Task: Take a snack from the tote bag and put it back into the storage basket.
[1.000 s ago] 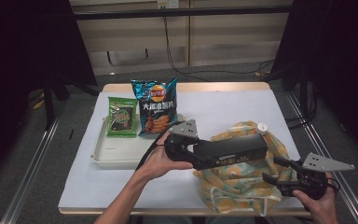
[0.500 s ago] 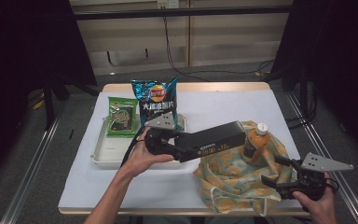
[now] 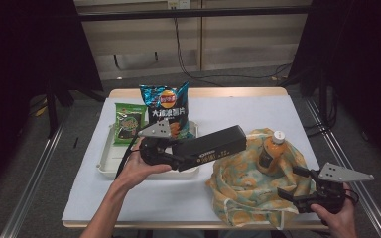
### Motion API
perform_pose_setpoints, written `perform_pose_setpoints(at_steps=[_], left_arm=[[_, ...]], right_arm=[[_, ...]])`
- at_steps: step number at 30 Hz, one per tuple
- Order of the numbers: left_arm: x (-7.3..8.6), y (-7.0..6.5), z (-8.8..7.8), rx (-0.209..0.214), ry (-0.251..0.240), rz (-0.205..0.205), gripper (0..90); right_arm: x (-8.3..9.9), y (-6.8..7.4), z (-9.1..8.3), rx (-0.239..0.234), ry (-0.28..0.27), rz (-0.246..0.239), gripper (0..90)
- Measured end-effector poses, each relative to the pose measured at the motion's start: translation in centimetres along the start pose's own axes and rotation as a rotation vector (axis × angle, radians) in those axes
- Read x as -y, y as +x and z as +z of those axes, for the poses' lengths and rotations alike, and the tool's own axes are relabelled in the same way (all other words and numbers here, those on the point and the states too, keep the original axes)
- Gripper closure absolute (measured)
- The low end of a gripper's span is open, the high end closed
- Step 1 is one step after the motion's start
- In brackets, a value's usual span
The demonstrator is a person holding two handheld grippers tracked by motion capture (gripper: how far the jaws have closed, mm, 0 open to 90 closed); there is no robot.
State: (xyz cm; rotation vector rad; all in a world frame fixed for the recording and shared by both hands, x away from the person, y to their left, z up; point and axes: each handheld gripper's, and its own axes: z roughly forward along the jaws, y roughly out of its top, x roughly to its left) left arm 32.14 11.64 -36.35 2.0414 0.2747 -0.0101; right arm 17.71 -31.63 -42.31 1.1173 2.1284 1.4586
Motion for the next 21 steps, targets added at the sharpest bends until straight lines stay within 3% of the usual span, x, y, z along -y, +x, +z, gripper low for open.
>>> perform_pose_setpoints(at_steps=[4, 11, 15, 21], left_arm=[[0.5, 0.3, -0.8, -0.009, 0.003, -0.003, 43.2], [2.0, 1.0, -2.2, -0.022, 0.001, -0.020, 43.2], [2.3, 1.1, -2.8, -0.023, 0.007, -0.017, 43.1], [3.1, 1.7, -4.2, -0.058, 0.010, -0.032, 43.1]], right_arm=[[0.0, 0.0, -0.1, 0.001, -0.008, -0.002, 0.0], [-0.1, 0.5, -0.1, 0.012, -0.028, 0.004, 1.7], [-0.2, 0.8, -0.2, -0.014, -0.053, 0.000, 1.4], [-0.1, 1.4, -0.3, -0.003, -0.045, 0.008, 1.5]])
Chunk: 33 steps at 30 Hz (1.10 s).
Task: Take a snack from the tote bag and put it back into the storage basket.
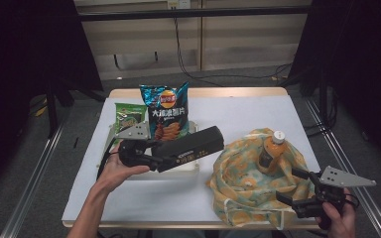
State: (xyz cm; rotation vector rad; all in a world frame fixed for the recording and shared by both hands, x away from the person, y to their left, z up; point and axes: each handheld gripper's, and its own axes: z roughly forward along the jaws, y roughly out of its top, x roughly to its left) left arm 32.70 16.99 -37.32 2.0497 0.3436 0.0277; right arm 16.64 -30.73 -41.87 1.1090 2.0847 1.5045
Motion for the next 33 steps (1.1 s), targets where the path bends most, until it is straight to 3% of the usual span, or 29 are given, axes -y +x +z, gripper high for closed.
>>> perform_pose_setpoints(at_steps=[4, 15, 20, 25, 33], left_arm=[[0.5, 0.7, -0.8, -0.011, 0.022, -0.001, 43.1], [2.5, 2.5, -1.7, -0.049, 0.059, -0.035, 43.1], [3.1, 3.3, -2.1, -0.037, 0.087, -0.027, 43.1], [4.1, 4.6, -2.4, -0.048, 0.109, -0.044, 43.1], [4.9, 5.7, -2.4, -0.063, 0.155, -0.056, 43.1]], right_arm=[[0.3, 0.2, -0.1, 0.030, -0.022, -0.024, 1.6], [1.2, 0.7, -0.9, 0.006, -0.076, -0.060, 1.3], [1.1, 0.9, -0.9, -0.003, -0.079, -0.077, 1.3], [1.1, 0.9, -0.7, -0.005, -0.083, -0.080, 1.2], [1.2, 0.7, -0.6, 0.001, -0.075, -0.076, 1.3]])
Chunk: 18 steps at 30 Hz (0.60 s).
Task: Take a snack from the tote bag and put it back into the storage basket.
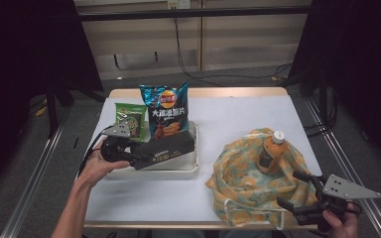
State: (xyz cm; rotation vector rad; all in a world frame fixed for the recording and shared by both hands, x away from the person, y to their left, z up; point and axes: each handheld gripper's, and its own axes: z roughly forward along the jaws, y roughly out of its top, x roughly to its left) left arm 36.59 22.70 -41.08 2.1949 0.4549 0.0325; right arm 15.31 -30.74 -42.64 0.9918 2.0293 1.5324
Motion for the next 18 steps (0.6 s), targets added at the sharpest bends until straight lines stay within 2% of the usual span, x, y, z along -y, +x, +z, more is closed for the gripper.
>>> perform_pose_setpoints(at_steps=[3, 6, 8, 11, 12, 16, 18], left_arm=[[0.1, 0.1, 0.2, 0.006, 0.002, -0.009, 43.1], [0.3, 0.4, 0.5, 0.009, 0.018, 0.002, 43.1], [0.6, 0.6, 0.8, 0.015, 0.016, -0.012, 43.1], [1.0, 0.8, 1.4, 0.008, 0.049, -0.009, 43.0], [1.1, 0.9, 1.6, 0.010, 0.053, -0.021, 43.0], [1.3, 1.1, 2.1, 0.005, 0.053, -0.029, 42.9], [1.3, 1.0, 2.2, 0.005, 0.054, -0.016, 42.8]], right_arm=[[0.0, 0.0, 0.0, 0.000, 0.001, 0.003, 1.3], [0.0, -0.1, 0.1, -0.001, 0.003, 0.001, 1.4], [0.0, -0.1, 0.1, 0.000, 0.002, 0.003, 1.3], [0.0, -0.2, 0.1, 0.000, 0.004, 0.002, 1.2], [0.0, -0.2, 0.2, -0.003, 0.005, 0.000, 1.2], [0.1, -0.3, 0.2, -0.004, 0.010, 0.002, 1.2], [0.0, -0.3, 0.3, -0.003, 0.010, 0.003, 1.1]])
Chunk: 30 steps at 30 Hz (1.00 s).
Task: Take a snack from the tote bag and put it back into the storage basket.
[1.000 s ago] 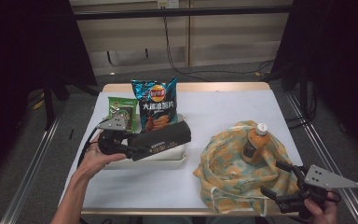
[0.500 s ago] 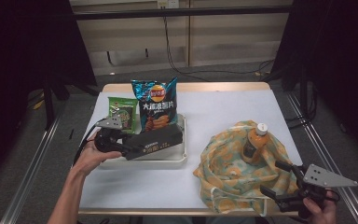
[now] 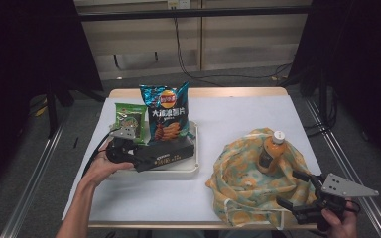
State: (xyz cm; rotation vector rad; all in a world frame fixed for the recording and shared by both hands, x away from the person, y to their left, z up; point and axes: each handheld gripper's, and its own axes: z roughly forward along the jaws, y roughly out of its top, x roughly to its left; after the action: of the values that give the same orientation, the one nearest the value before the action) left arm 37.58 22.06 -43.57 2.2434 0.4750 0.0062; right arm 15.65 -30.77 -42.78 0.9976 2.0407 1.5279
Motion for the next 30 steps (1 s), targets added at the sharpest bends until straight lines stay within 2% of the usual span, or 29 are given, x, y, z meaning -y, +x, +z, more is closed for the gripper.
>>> perform_pose_setpoints(at_steps=[4, 10, 22, 25, 30], left_arm=[[-0.1, 0.1, 0.1, 0.012, 0.006, -0.003, 42.5], [-0.2, 0.5, 0.5, 0.002, -0.005, -0.010, 42.2], [-0.1, 1.0, 1.0, -0.008, 0.041, -0.018, 41.0], [0.0, 0.9, 1.2, 0.004, 0.040, -0.023, 40.1], [0.3, 0.8, 1.6, -0.014, 0.058, -0.026, 39.7]], right_arm=[[0.0, 0.0, 0.1, 0.005, -0.002, 0.002, 0.8], [0.0, 0.0, 0.2, 0.001, 0.002, 0.005, 0.8], [0.0, 0.0, 0.2, 0.001, 0.008, -0.002, 0.8], [0.0, 0.0, 0.1, 0.010, 0.005, 0.000, 0.9], [0.0, -0.1, 0.2, 0.013, 0.011, -0.008, 0.9]])
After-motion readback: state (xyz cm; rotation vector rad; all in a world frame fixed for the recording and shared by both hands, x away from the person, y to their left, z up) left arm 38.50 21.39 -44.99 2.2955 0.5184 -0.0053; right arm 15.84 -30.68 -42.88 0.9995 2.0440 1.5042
